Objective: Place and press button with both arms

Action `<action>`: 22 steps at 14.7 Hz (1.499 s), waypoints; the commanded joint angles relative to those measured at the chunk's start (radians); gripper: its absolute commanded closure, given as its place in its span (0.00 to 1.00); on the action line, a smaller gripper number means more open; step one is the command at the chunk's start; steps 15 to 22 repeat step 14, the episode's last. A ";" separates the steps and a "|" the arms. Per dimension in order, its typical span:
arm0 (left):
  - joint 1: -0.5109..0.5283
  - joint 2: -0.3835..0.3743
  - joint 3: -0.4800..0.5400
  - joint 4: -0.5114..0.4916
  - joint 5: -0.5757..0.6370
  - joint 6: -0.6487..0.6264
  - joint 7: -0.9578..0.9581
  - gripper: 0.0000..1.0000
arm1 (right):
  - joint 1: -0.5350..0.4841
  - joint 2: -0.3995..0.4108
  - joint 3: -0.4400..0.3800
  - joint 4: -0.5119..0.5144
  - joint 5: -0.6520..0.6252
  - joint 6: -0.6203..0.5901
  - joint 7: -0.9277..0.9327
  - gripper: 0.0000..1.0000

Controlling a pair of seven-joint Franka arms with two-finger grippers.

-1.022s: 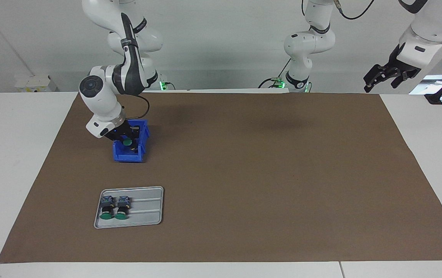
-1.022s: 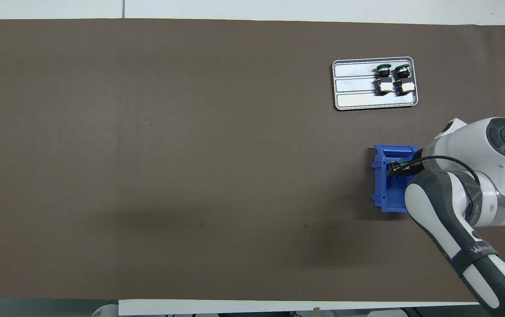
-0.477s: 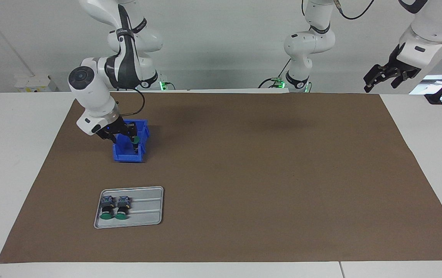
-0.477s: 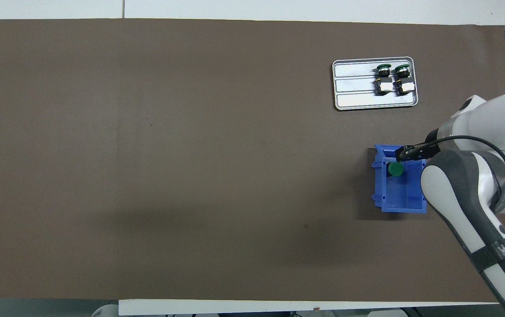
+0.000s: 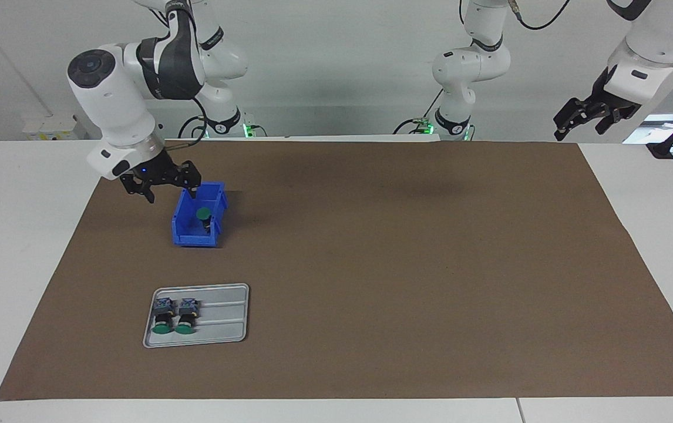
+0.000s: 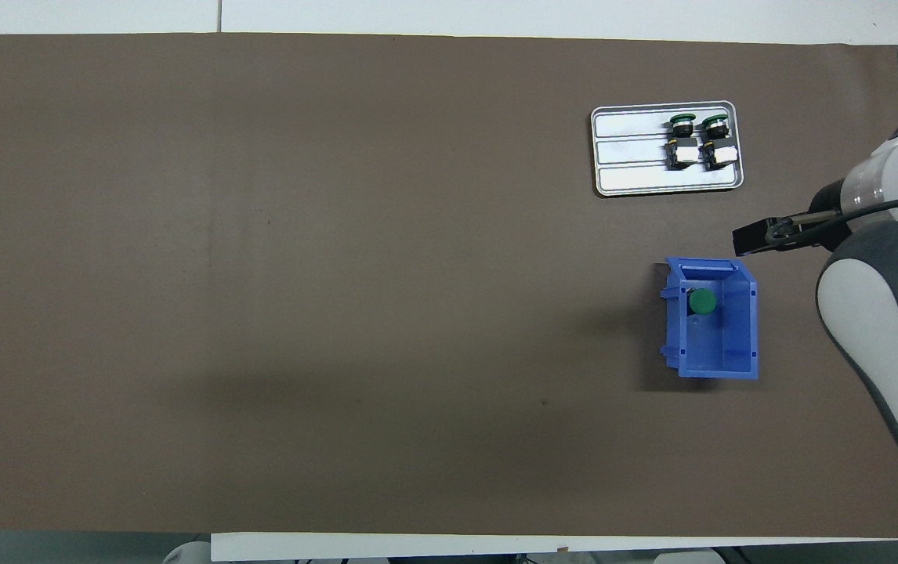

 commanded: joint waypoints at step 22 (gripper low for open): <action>0.023 -0.017 -0.019 -0.015 0.009 0.002 0.006 0.00 | -0.083 0.010 0.052 0.245 -0.034 -0.267 0.003 0.01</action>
